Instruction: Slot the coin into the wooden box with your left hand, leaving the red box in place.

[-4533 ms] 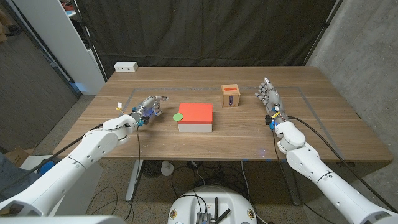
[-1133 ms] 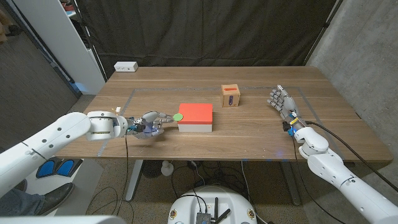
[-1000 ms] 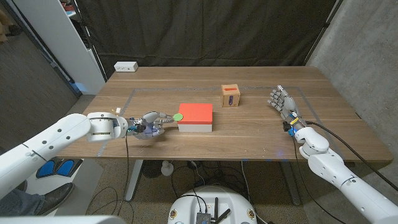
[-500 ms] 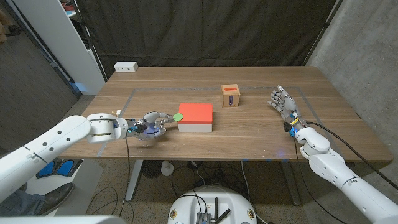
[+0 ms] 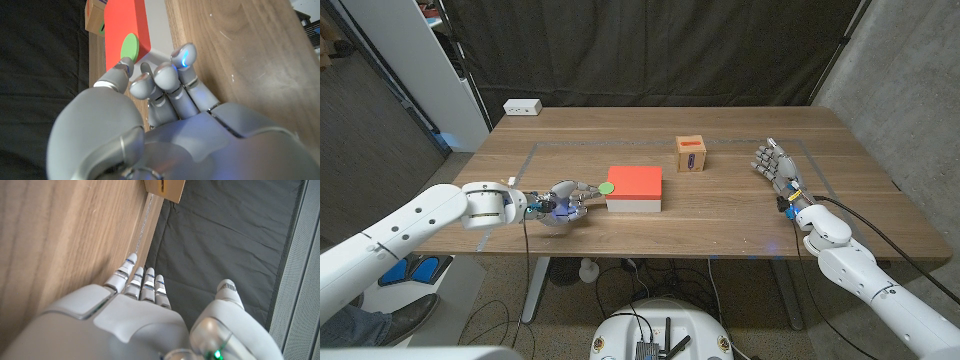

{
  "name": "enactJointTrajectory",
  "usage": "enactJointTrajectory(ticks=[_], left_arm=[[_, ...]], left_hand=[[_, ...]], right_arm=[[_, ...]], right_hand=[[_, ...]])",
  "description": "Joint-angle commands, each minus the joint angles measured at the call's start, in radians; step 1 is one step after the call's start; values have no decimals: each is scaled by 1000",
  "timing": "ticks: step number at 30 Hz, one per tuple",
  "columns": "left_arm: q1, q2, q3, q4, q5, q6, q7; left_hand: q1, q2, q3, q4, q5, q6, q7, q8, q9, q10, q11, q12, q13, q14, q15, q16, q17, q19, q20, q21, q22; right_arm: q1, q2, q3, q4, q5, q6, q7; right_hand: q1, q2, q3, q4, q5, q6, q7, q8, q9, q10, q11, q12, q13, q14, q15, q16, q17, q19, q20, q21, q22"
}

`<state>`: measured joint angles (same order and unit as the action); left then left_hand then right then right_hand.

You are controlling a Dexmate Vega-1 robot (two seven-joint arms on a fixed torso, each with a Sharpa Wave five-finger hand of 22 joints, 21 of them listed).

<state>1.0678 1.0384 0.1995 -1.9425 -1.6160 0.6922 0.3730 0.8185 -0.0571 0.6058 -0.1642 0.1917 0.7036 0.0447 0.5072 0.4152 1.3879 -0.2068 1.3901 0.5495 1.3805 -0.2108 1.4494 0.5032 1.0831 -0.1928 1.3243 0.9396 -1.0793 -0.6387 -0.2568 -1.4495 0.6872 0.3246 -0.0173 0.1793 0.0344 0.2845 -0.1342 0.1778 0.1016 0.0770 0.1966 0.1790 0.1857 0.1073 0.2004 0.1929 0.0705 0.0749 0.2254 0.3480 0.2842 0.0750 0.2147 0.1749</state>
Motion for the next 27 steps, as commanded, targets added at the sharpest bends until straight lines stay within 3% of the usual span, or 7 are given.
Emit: enactJointTrajectory(ticks=[1,27], left_arm=[[-19,-2,16,3,18,2,-19],[-43,-10,38,-1,30,13,-18]], left_hand=[[-6,-1,8,-4,0,14,-3,11,-3,8,1,-1,7,3,1,-2,3,10,-22,1,-4],[-16,1,14,-2,0,20,-5,24,-12,6,2,-12,21,2,0,-10,8,-2,-21,7,-22]], right_arm=[[-5,-2,3,-4,-2,-2,-9],[-26,-10,16,-17,3,-6,-22]], right_hand=[[1,10,2,-6,0,9,-1,2,5,9,-1,8,4,6,5,7,1,7,0,-2,1],[2,11,2,-6,-1,12,-2,1,5,12,-4,7,5,10,4,8,0,9,2,-5,1]])
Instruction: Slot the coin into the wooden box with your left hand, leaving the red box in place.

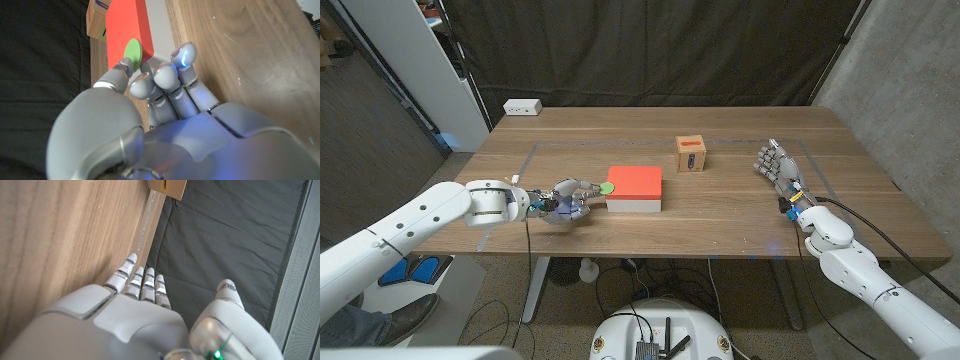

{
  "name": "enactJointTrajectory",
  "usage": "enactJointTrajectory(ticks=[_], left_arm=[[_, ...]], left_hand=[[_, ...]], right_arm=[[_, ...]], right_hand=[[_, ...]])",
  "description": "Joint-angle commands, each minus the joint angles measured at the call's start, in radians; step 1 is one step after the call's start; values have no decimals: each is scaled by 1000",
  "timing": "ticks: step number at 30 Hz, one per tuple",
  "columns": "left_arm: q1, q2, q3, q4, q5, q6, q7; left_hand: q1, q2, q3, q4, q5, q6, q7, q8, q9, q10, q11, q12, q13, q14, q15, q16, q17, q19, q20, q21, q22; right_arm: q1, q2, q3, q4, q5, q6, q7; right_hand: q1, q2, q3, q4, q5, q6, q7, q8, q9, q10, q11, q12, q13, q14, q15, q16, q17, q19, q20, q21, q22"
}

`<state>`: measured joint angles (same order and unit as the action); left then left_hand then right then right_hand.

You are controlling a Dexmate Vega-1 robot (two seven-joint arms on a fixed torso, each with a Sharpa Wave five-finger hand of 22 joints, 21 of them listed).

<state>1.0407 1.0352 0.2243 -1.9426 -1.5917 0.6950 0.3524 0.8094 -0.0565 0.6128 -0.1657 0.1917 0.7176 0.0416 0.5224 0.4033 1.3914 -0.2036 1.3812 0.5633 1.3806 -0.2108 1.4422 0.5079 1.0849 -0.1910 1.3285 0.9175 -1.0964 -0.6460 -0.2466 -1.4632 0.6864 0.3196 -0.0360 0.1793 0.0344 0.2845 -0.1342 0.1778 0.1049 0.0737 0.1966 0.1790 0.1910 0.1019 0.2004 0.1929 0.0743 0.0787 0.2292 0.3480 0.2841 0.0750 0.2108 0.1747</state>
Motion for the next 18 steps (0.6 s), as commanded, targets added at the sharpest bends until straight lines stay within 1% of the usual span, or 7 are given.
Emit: enactJointTrajectory(ticks=[1,5,9,10,13,15,18], left_arm=[[-16,-7,13,-1,6,10,3],[-22,-13,20,-4,5,12,9],[-12,-18,18,-14,6,-1,15],[-9,-19,16,-16,6,-5,19],[3,-22,12,-24,7,-19,23],[7,-24,11,-28,8,-25,26],[13,-28,10,-31,11,-35,24]], left_hand=[[-7,1,7,-1,0,6,-1,8,0,0,-2,-4,7,4,0,0,7,-3,-23,3,0],[-9,2,8,-1,0,9,-3,11,0,-1,-2,-10,6,4,0,-2,7,-6,-23,5,-1],[-8,11,13,0,1,34,-6,21,-2,4,-3,-12,4,-2,1,-9,2,-6,-24,6,-4],[-6,17,17,0,3,50,-10,28,-1,1,-3,-18,-3,0,0,-7,4,-5,-24,9,-1],[0,34,28,-1,5,78,-4,36,-5,1,-3,-13,6,1,-1,-10,2,-11,-24,8,-4],[1,43,34,-1,6,96,-9,40,-6,2,-4,-16,1,1,0,-11,2,-15,-23,9,-2],[0,55,40,0,7,134,-7,49,-9,-2,-4,-17,-1,0,0,-14,0,-16,-23,11,-3]], right_arm=[[-9,-2,6,-3,4,-1,-3],[-10,1,8,2,8,3,0],[-11,4,9,13,12,12,8],[-12,6,10,14,17,10,8],[-11,8,10,24,19,16,17],[-12,10,11,26,26,15,18],[-10,12,11,36,24,22,24]], right_hand=[[2,11,1,-6,-1,8,1,1,5,7,1,7,5,7,2,4,0,9,2,-2,2],[2,11,1,-6,-1,8,1,1,5,7,2,7,5,7,2,4,0,9,4,-2,2],[1,11,1,-6,-1,9,1,1,5,9,3,7,5,8,3,5,0,9,4,-3,2],[1,11,1,-6,-1,9,1,1,5,9,3,7,5,8,3,5,0,8,5,-3,2],[1,11,1,-6,-1,10,1,1,5,10,3,7,5,9,5,5,0,9,5,-4,2],[1,11,1,-6,-1,11,1,1,5,11,3,8,5,10,6,5,0,9,6,-4,2],[1,11,0,-6,-1,12,1,1,5,14,2,9,5,10,7,5,0,8,7,-4,2]])
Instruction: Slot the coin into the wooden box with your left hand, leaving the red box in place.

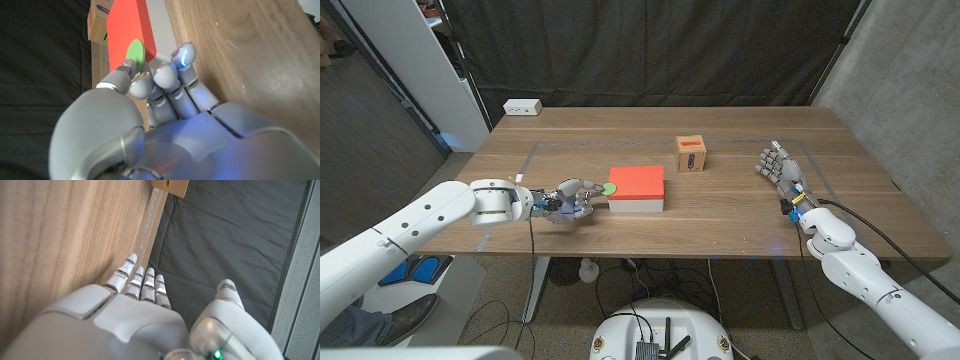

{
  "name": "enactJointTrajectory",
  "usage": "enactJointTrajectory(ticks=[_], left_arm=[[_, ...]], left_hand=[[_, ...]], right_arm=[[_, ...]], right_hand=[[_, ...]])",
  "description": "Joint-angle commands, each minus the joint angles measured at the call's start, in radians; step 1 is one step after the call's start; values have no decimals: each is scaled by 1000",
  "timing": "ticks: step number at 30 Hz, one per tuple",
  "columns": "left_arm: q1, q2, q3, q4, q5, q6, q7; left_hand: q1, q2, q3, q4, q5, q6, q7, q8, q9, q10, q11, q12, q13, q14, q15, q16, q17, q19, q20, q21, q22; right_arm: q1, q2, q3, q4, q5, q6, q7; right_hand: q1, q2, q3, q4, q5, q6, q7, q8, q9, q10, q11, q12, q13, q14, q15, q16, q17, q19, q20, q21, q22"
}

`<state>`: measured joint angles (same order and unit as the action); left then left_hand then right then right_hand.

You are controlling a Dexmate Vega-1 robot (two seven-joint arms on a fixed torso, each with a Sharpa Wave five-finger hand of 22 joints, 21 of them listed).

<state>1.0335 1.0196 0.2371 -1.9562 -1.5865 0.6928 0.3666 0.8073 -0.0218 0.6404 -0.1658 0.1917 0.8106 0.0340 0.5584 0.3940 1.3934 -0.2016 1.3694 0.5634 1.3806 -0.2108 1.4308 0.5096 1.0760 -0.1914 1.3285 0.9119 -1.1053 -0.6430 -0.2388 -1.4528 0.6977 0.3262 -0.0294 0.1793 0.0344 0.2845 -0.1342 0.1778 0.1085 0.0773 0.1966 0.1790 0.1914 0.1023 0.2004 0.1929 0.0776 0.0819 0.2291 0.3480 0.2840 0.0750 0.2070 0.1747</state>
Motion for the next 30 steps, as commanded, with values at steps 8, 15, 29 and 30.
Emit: enactJointTrajectory(ticks=[8,15,29,30], left_arm=[[35,-24,-4,-15,22,-62,-4],[48,-35,-7,-3,40,-86,-28],[73,-38,-26,13,87,-123,-101],[73,-39,-26,15,93,-125,-109]], left_hand=[[17,57,41,-8,13,78,-3,13,4,-7,-7,3,4,1,0,-1,0,-18,-24,12,-5],[54,86,75,-19,21,109,-7,22,35,-18,-4,9,15,-3,-1,2,4,-34,-24,27,0],[69,84,82,-16,22,134,-9,11,42,-12,-3,17,17,5,0,6,3,-36,-23,55,-6],[69,84,83,-15,22,136,-7,10,42,-10,-3,16,14,4,0,6,4,-39,-23,55,-8]], right_arm=[[-6,9,5,27,13,15,10],[-11,4,5,13,2,10,-6],[-30,-3,8,-33,-19,-1,-49],[-32,-3,8,-36,-21,-1,-52]], right_hand=[[0,10,0,-6,-1,10,-3,1,5,16,1,9,6,7,6,6,0,8,9,-1,2],[-1,10,-1,-6,-1,12,-5,2,6,17,0,9,6,7,9,6,0,7,12,-2,2],[-2,10,-2,-5,-1,13,-5,1,6,19,0,9,7,6,8,5,1,6,13,-4,2],[-2,10,-2,-5,-1,13,-5,1,6,19,0,9,7,6,10,5,1,6,12,-4,2]])
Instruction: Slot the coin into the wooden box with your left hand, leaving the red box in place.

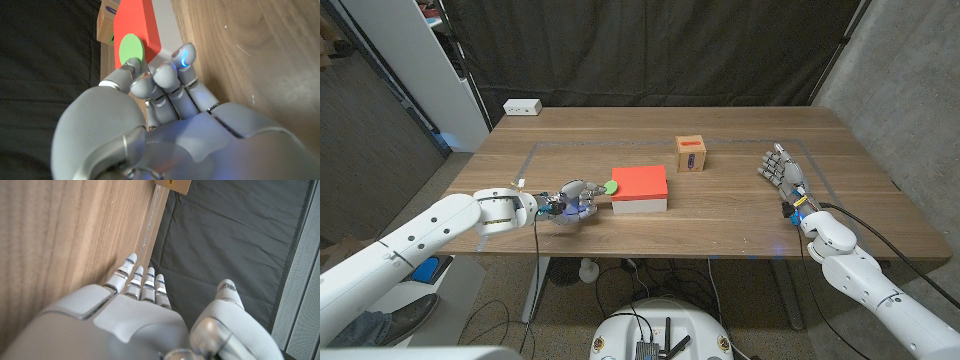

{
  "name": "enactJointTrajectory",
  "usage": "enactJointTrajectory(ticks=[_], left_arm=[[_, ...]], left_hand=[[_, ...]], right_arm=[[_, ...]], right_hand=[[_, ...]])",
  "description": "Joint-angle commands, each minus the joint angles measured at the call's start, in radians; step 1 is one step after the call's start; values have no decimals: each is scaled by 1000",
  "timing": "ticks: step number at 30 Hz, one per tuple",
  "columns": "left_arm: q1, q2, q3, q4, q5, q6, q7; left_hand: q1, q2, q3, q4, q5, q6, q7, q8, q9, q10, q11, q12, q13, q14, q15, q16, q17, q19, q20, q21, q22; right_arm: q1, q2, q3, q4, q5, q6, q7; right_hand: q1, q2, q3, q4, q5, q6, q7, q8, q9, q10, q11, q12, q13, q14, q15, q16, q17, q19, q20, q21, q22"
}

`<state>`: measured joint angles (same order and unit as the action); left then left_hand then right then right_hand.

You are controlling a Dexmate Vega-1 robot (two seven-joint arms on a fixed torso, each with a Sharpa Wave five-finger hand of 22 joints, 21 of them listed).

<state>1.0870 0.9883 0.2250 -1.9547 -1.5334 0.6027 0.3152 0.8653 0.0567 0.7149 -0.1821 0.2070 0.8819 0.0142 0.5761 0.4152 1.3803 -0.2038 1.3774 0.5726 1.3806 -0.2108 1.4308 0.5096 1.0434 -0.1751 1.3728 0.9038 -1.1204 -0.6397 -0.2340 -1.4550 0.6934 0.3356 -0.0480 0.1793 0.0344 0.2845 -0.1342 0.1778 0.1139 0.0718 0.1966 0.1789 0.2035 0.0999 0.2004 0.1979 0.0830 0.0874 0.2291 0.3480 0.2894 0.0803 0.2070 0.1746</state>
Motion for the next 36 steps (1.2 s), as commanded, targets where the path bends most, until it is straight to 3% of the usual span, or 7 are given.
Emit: enactJointTrajectory(ticks=[1,18,36], left_arm=[[20,-9,-15,14,43,-38,-61],[51,-23,-66,-30,136,-126,-68],[29,-104,-21,-38,333,-252,-41]], left_hand=[[11,5,8,1,6,65,13,-8,22,1,-1,9,7,-1,0,2,0,-6,-39,12,0],[14,2,13,1,7,79,13,-24,24,4,-1,12,7,3,0,7,7,-15,-39,37,-9],[24,0,17,0,7,94,15,-37,26,4,0,24,19,9,1,13,11,-22,-39,63,-13]], right_arm=[[-18,-7,4,-37,-18,-10,-35],[-65,-22,29,-104,-33,-11,-80],[-81,-21,43,-135,-45,-6,-99]], right_hand=[[-2,10,-2,-5,-1,7,0,1,6,7,2,9,2,0,3,5,1,1,7,-4,2],[-2,11,-3,-5,-1,9,0,1,6,7,0,8,2,1,1,5,1,1,7,-4,2],[-1,12,-2,-5,-1,9,0,0,6,10,0,8,3,2,1,5,1,2,7,-5,2]])
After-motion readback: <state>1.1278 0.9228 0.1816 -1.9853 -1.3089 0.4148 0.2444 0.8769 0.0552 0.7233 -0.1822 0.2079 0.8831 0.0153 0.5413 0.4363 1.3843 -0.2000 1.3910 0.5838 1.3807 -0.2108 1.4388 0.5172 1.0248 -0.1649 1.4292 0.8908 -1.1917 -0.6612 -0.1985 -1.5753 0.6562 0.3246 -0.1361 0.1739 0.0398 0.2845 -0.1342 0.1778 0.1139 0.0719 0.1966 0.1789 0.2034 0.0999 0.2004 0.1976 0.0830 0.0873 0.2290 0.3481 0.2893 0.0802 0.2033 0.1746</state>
